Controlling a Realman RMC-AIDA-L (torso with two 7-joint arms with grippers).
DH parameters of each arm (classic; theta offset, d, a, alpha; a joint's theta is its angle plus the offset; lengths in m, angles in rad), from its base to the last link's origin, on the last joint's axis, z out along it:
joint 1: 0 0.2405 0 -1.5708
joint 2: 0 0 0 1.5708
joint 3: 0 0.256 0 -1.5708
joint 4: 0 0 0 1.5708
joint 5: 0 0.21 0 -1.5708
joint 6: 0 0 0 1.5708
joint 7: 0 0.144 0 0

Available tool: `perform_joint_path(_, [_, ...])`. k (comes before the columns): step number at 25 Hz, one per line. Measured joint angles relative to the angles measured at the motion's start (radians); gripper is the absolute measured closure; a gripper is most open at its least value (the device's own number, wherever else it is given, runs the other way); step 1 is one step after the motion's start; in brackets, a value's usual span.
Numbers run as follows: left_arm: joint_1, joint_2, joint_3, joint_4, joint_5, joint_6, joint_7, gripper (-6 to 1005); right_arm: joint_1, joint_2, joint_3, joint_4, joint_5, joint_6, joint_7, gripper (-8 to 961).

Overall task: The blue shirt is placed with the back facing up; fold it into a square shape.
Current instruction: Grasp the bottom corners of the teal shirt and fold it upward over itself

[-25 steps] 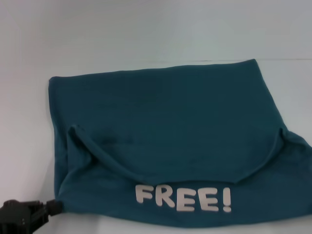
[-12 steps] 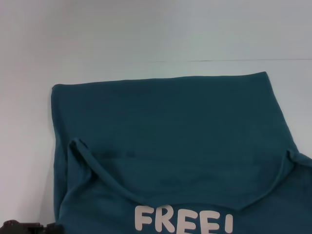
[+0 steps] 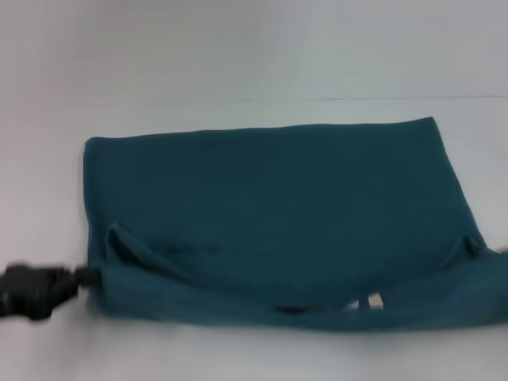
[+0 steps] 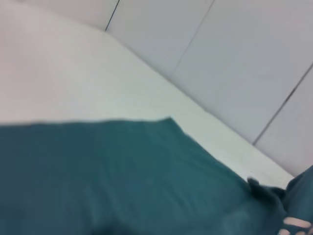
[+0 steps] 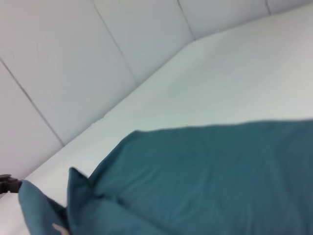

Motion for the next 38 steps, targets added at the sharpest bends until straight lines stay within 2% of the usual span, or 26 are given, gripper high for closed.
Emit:
perform_joint_path(5, [-0.108, 0.017, -0.011, -0.004, 0.000, -0.066, -0.026, 981, 0.104, -0.008, -0.004, 0.010, 0.002, 0.107, 0.030, 916])
perform_joint_path(13, [-0.231, 0.021, -0.002, -0.006, -0.003, -0.235, -0.074, 981, 0.222, -0.006, -0.006, 0.046, 0.003, 0.313, 0.045, 916])
perform_joint_path(20, [-0.295, 0.020, 0.079, -0.078, -0.003, -0.526, -0.101, 981, 0.311, -0.007, -0.054, 0.153, 0.004, 0.556, 0.049, 915])
perform_joint_path(23, [-0.321, 0.012, 0.120, -0.125, -0.003, -0.702, -0.097, 982, 0.347, 0.004, -0.074, 0.209, 0.004, 0.694, 0.030, 915])
perform_joint_path(30, [-0.375, -0.003, 0.222, -0.217, -0.003, -0.995, -0.090, 979, 0.435, 0.044, -0.083, 0.321, 0.025, 0.958, -0.087, 915])
perform_joint_path(33, [-0.385, -0.016, 0.253, -0.219, -0.004, -1.074, -0.088, 975, 0.463, 0.060, -0.086, 0.336, 0.064, 1.021, -0.135, 915])
perform_joint_path(38, [-0.402, -0.020, 0.278, -0.213, -0.005, -1.119, -0.087, 967, 0.491, 0.061, -0.086, 0.331, 0.105, 1.039, -0.154, 915])
